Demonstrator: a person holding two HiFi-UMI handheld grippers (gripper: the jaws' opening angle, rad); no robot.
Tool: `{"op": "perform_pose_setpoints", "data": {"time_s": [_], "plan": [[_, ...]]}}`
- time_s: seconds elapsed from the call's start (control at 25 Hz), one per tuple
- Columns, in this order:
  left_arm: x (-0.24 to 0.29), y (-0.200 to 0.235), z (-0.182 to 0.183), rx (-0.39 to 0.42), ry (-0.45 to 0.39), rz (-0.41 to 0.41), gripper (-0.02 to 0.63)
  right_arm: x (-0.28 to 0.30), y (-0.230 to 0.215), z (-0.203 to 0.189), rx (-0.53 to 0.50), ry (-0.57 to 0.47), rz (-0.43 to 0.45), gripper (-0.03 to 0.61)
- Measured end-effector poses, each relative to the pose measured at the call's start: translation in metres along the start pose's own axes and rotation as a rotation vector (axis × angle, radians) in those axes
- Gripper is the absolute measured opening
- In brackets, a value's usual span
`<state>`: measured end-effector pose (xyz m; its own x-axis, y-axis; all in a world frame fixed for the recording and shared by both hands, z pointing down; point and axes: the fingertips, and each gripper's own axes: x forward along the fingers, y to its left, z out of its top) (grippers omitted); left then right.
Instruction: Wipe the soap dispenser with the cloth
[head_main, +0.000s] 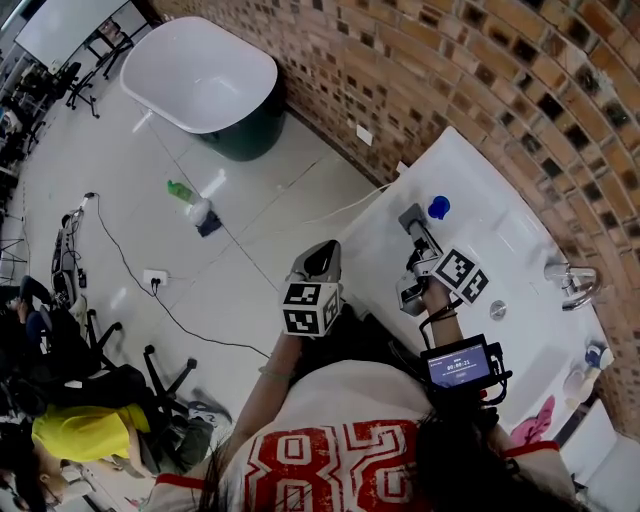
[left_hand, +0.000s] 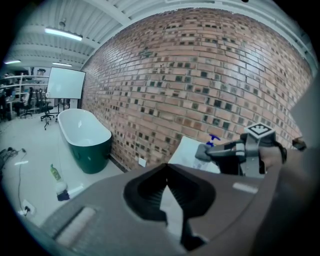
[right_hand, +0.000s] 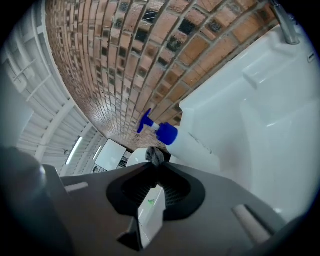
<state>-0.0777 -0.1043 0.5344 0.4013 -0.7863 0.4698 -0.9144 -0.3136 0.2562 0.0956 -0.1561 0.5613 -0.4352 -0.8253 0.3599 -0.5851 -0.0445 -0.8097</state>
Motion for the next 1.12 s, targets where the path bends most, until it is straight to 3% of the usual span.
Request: {"op": "perform_pose_setpoints", "data": {"time_s": [0.4,1.12], "plan": [[-0.006,0.013,-0.003,-0.009,-0.001,0.034,0.003,0.011,-0.021,0.000,0.061,-0.071,-0.080,0.046],[-0.016,0.036,-0.008,-0.047,0.008,0.088,0.003,0.027,-0.085,-0.030,0.106,0.000,-0.267,0.046]]}}
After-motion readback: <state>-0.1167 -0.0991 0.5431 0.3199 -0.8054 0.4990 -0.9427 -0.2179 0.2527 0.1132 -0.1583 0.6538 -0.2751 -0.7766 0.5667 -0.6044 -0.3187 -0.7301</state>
